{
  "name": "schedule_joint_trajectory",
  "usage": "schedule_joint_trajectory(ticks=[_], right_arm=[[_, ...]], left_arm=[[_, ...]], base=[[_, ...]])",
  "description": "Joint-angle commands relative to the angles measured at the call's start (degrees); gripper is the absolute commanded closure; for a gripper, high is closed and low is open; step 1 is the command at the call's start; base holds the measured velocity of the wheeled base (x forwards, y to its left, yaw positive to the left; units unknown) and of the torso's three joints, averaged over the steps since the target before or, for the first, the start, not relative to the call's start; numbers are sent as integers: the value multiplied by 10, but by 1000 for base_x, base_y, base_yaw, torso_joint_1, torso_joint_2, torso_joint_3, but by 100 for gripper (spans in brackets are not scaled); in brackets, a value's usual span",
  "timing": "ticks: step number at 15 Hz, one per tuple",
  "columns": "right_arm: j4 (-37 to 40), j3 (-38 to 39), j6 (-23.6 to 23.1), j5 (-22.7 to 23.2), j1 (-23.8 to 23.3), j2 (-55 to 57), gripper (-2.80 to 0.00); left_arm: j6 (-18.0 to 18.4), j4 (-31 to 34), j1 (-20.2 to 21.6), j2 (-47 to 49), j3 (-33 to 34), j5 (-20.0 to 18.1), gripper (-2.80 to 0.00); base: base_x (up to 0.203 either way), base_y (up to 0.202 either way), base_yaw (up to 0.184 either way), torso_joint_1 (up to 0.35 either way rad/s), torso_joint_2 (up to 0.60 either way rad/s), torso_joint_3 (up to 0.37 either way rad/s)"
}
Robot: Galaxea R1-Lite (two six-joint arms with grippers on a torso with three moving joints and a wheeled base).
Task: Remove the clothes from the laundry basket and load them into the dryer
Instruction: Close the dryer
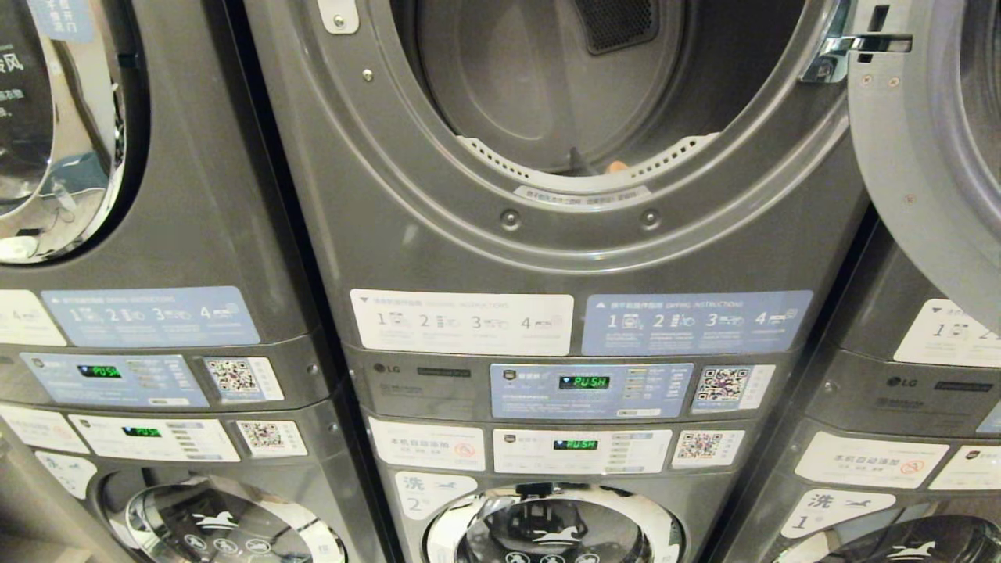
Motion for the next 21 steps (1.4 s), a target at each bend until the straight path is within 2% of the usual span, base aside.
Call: schedule_joint_trajectory(ticks=[1,4,6,8,9,11,13,15,17,18,19,21], right_arm=[[-1,94,0,0,1,-87,0],[0,252,1,-1,1,-182,0],[20,367,20,3,1,-261,0],[77,480,63,34,-13,-366,0],[109,522,77,57,-35,-414,0],[159,653,113,112,-96,-507,0],[146,805,150,143,-170,-563,0],[122,926,180,163,-292,-619,0],[179,957,202,207,-433,-686,0],[203,956,212,226,-474,-721,0],[214,958,219,240,-496,-743,0],[213,960,207,249,-484,-766,0]], left_arm=[[0,0,0,-1,1,0,0],[0,0,0,-1,0,0,0],[0,0,0,-1,1,1,0],[0,0,0,-1,1,0,0],[0,0,0,-1,0,1,0],[0,0,0,-1,1,1,0],[0,0,-1,-1,0,1,0],[0,0,0,-1,0,0,0],[0,0,0,-1,1,1,0],[0,0,-1,-1,1,0,0],[0,0,0,-1,0,0,0],[0,0,0,-1,1,1,0]], base=[[0,0,0,0,0,0],[0,0,0,0,0,0],[0,0,0,0,0,0],[0,0,0,0,0,0],[0,0,0,0,0,0],[0,0,0,0,0,0],[0,0,0,0,0,0],[0,0,0,0,0,0],[0,0,0,0,0,0],[0,0,0,0,0,0],[0,0,0,0,0,0],[0,0,0,0,0,0]])
